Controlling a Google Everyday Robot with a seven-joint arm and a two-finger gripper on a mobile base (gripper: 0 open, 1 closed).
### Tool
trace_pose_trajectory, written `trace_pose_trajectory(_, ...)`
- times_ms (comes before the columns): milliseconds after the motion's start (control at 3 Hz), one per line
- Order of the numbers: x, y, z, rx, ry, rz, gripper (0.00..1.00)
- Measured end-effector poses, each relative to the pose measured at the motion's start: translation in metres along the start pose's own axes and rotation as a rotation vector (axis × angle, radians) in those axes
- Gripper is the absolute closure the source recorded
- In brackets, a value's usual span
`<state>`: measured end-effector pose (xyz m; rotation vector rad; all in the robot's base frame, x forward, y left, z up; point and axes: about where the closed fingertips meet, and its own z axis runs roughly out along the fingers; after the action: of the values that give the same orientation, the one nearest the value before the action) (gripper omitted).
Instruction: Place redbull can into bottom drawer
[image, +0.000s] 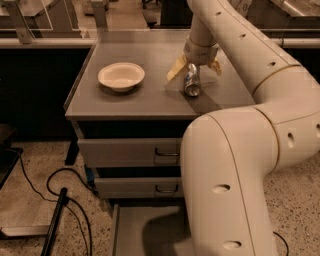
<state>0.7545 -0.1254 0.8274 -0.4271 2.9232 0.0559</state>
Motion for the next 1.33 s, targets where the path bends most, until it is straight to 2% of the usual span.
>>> trace_pose_trajectory(333,0.0002,-0.0033,0.0096,-0.002,0.009,0.004,0.0)
trace_pose_trajectory(667,0.0002,-0.0035,0.0103,-0.002,0.01,0.005,0.16)
trace_pose_trajectory(1333,0.0002,-0.0035,0.0103,-0.002,0.01,0.005,0.63)
